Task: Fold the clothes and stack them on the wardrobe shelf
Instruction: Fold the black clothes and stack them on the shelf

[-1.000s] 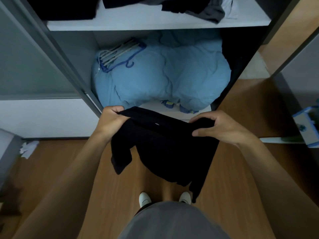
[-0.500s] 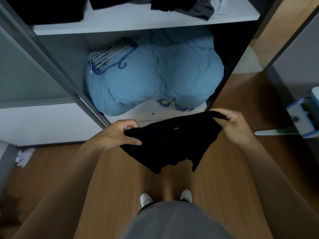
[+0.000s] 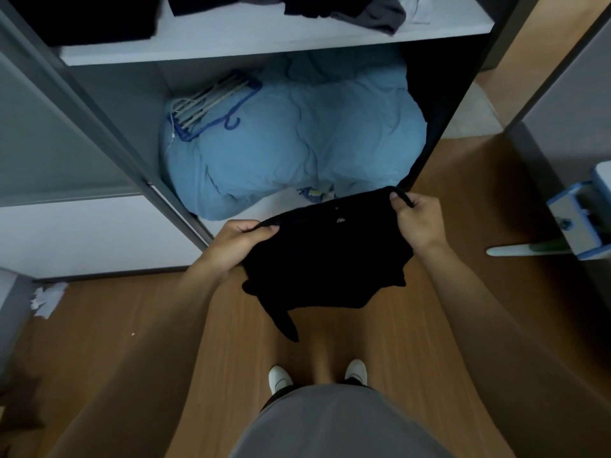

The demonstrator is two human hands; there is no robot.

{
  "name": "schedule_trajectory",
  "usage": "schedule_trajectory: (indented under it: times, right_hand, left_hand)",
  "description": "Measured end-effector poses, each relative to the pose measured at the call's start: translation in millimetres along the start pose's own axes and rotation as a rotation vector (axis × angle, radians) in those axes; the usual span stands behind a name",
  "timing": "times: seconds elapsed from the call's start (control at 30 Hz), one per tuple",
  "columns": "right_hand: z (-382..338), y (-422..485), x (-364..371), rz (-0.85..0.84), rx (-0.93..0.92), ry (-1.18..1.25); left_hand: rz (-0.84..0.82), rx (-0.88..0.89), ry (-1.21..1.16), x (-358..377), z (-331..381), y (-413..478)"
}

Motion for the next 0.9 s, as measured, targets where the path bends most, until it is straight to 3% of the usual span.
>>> schedule_trajectory:
  times: [0.07, 0.23, 0.37, 0.5, 0.57, 0.73, 0.9]
  right_hand:
    - [-1.8, 1.5, 7.4, 0.004, 0.058, -0.029]
    - [-8.2, -14.0, 29.9, 0.031, 0.127, 0.096]
    - [-2.3, -32.4, 59.1, -0.037, 0.217, 0.395]
    - [-11.4, -47.8, 85.1, -0.082, 0.178, 0.436]
    - [-18.2, -53.9, 96.5, -0.139, 0.122, 0.387]
    - [-44.3, -64.9, 115.1, -0.257, -0.136, 0.002]
    - [-44.4, -76.7, 128.0, -0.410, -0.159, -0.078]
  left_hand:
    - [-0.073, -0.026, -0.116, 17.0, 0.6, -1.2]
    - [0.003, 0.001, -0.433, 38.3, 11.2, -4.0]
    - [0.117, 0.088, -0.397, 51.7, 22.8, -9.3]
    - [0.163, 0.095, -0.309, 64.4, 26.9, -8.7]
    - [0.162, 0.085, -0.317, 70.6, 25.6, -7.8]
    - [0.144, 0.062, -0.170, 76.5, 26.4, -5.2]
    - [0.048, 0.154, -0.146, 70.2, 36.3, -14.6]
Point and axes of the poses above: each hand's wrist, its own y-axis towards the middle knuckle, its own x-axis out of the palm, z = x × y, the point moved 9 cm from there along y, towards the middle knuckle, and after that the axes turned 11 degrees about -z, right-handed, at the moved point
